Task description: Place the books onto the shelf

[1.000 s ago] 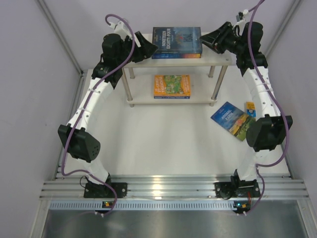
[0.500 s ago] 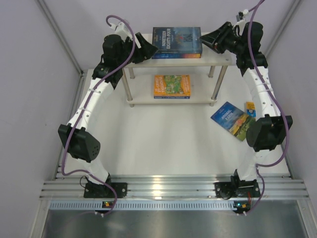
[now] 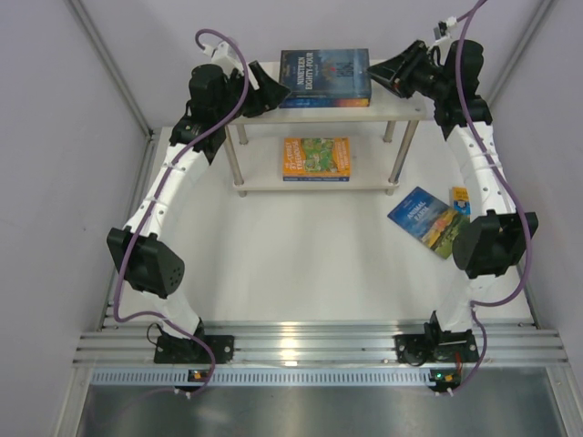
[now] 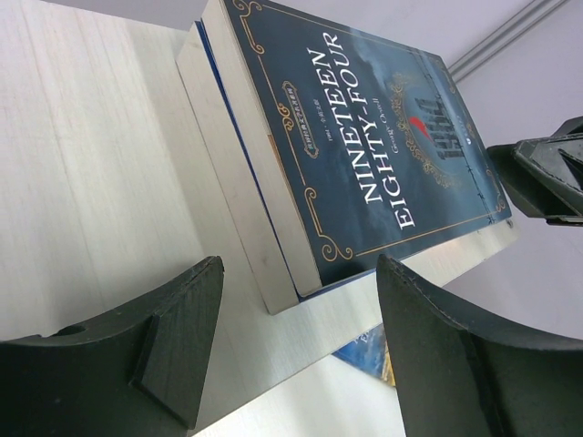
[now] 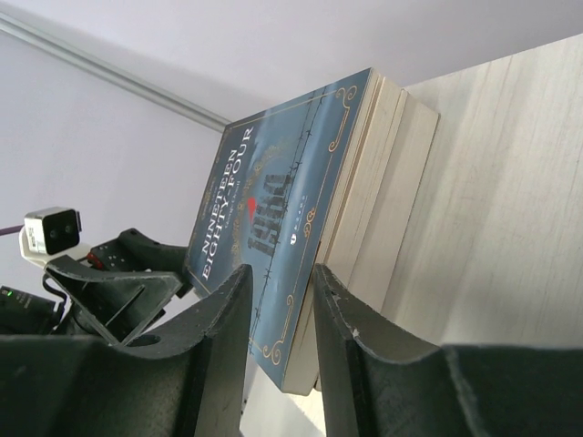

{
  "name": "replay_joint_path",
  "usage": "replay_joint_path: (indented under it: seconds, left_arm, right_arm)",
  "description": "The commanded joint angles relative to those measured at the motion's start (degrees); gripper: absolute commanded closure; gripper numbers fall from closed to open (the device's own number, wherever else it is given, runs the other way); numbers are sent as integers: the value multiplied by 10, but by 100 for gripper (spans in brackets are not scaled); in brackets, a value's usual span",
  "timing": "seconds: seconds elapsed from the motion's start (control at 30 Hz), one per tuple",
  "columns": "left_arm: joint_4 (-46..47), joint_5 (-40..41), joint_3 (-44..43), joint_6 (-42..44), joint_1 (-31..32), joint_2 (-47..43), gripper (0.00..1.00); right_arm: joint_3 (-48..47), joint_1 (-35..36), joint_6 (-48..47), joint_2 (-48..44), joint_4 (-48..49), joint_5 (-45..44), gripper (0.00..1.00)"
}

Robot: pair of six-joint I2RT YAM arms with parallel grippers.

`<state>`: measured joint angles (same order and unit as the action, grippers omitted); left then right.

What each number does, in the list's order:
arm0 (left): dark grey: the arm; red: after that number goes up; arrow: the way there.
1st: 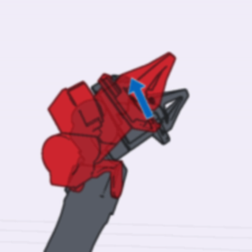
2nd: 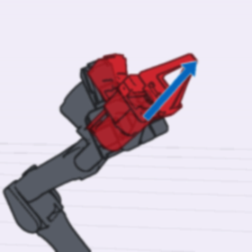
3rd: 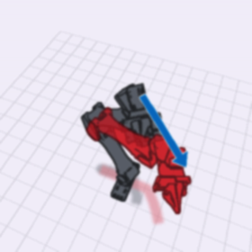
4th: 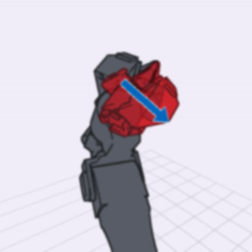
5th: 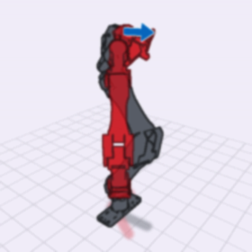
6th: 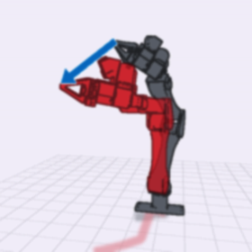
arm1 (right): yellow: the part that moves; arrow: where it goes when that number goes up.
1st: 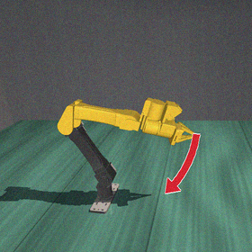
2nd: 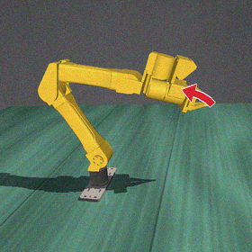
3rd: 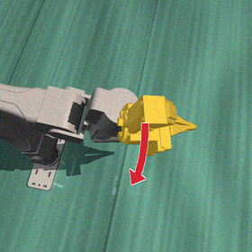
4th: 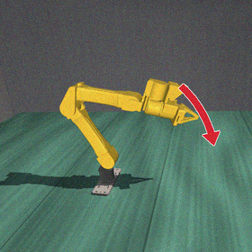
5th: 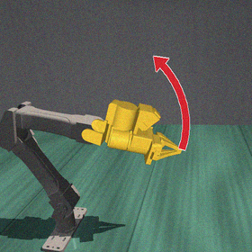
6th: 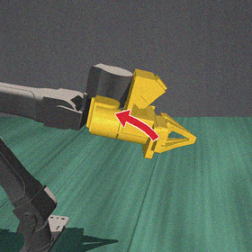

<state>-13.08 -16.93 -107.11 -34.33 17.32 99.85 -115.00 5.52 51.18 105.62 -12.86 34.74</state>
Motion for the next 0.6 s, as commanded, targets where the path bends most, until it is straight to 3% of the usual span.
replay_joint_path:
  seconds: [0.0, 0.17, 0.57]
  left_arm:
    - [32, -5, 6, 15, -5, -29, 27]
    - [31, -10, 5, 15, -12, -37, 27]
    - [14, -24, -12, 36, -26, -77, 26]
  right_arm:
    - [-4, 7, 3, -2, 33, 10, 67]
    - [-17, 2, 4, 5, 30, 9, 66]
    - [-67, -73, -4, -23, 25, 6, 50]
